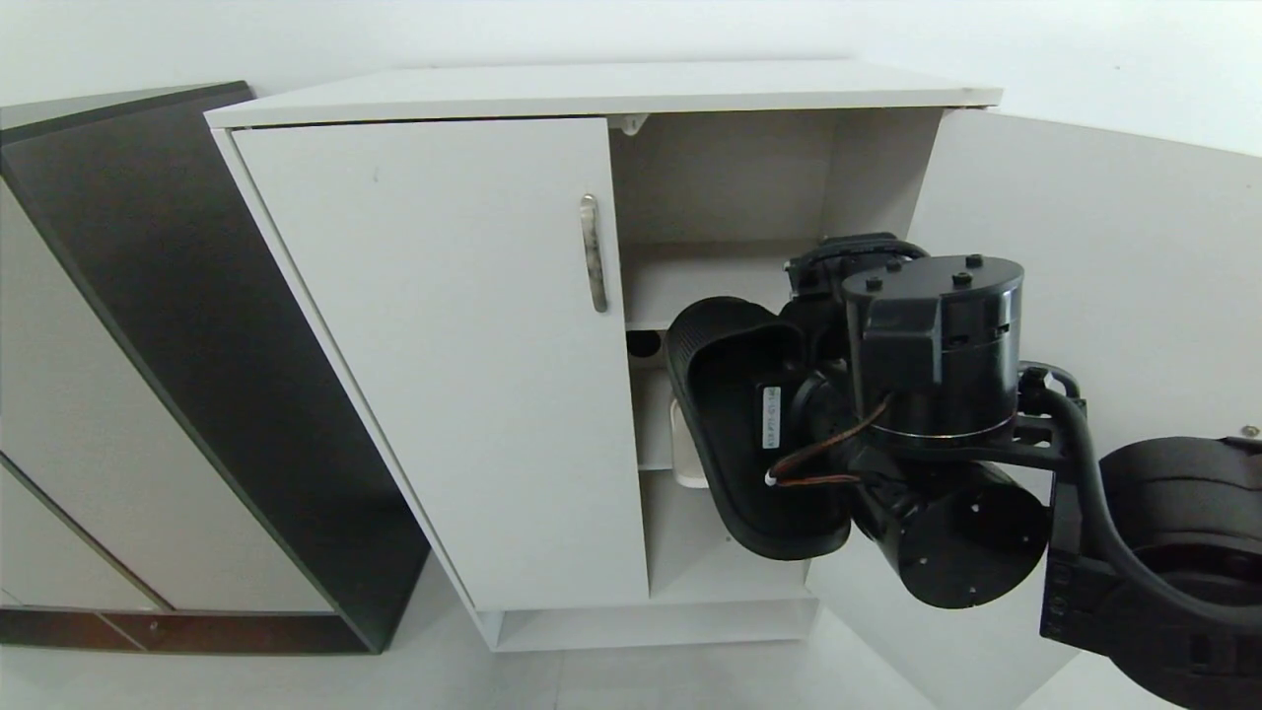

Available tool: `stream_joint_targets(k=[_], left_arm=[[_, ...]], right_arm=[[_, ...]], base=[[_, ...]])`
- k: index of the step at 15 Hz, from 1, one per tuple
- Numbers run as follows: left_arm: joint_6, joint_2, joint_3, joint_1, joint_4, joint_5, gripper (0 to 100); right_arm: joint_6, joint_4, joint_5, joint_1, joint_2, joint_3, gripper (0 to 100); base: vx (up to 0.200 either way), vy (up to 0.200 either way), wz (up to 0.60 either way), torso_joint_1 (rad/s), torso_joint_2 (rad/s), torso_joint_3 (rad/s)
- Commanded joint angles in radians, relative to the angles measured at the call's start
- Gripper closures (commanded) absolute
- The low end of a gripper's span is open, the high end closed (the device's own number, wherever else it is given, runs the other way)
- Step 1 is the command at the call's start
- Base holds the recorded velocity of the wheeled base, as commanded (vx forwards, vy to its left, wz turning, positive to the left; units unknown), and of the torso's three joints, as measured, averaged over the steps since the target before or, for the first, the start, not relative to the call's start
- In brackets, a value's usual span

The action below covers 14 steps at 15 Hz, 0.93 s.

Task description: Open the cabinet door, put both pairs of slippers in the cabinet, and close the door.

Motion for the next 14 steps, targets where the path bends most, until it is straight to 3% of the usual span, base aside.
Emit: stream_joint_targets(k=[1,11,14], left_arm=[[0.0,0.0,0.0,0.001,0.0,-0.001,100],[0.0,0.0,0.0,0.001,0.0,0.001,100],[0.0,0.0,0.0,0.001,0.0,0.001,100]], right_arm=[[0.0,0.0,0.0,0.0,-0.007,-0.001,100],[0.005,-0.003,0.025,0.002,0.01,0.034,100],[0.021,0.0,0.056,-0.008,0.056,-0.005,100]], base=[[0.2,0.0,0.0,-0.002,0.0,0.007],[0.2,0.0,0.0,-0.001,0.0,0.004],[0.0,0.0,0.0,0.0,0.0,0.0]])
